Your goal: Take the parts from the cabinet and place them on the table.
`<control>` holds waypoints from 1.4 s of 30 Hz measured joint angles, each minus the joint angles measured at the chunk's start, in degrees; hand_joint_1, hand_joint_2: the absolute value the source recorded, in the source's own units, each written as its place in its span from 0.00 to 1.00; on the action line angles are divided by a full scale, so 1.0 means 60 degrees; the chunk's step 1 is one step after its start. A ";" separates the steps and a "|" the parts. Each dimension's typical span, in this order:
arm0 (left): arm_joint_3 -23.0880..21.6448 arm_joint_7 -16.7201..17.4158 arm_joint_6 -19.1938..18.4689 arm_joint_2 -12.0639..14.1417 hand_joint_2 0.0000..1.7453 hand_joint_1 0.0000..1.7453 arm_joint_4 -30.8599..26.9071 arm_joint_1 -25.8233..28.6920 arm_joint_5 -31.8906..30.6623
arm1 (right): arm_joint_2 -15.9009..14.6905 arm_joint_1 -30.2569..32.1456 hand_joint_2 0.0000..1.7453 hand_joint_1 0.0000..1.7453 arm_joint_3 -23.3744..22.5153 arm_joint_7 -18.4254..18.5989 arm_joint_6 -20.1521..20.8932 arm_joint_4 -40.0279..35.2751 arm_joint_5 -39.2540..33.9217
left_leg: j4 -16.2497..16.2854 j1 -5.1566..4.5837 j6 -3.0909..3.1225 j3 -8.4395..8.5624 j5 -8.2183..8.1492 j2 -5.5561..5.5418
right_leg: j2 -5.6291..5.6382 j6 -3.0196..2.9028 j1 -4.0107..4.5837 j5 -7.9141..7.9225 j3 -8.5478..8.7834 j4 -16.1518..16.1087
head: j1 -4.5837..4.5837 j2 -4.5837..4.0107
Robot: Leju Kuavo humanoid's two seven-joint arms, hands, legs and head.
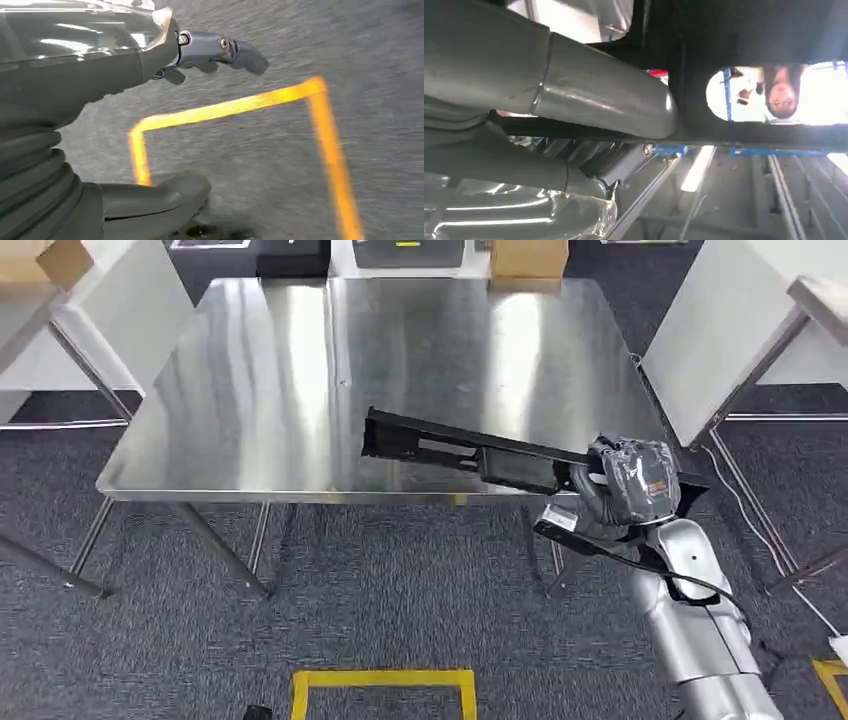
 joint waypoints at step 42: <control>0.0237 -0.0528 0.0536 -0.0186 1.00 0.00 0.0000 -0.0259 -0.0437 | 0.2394 -0.6191 0.00 1.00 0.1290 0.2051 0.1202 0.6376 0.2069 | -0.2603 -0.0071 0.0240 -0.0708 0.0898 -0.0114 | 0.0171 0.0448 0.0084 -0.0135 -0.0306 0.0206 | 0.0022 0.0000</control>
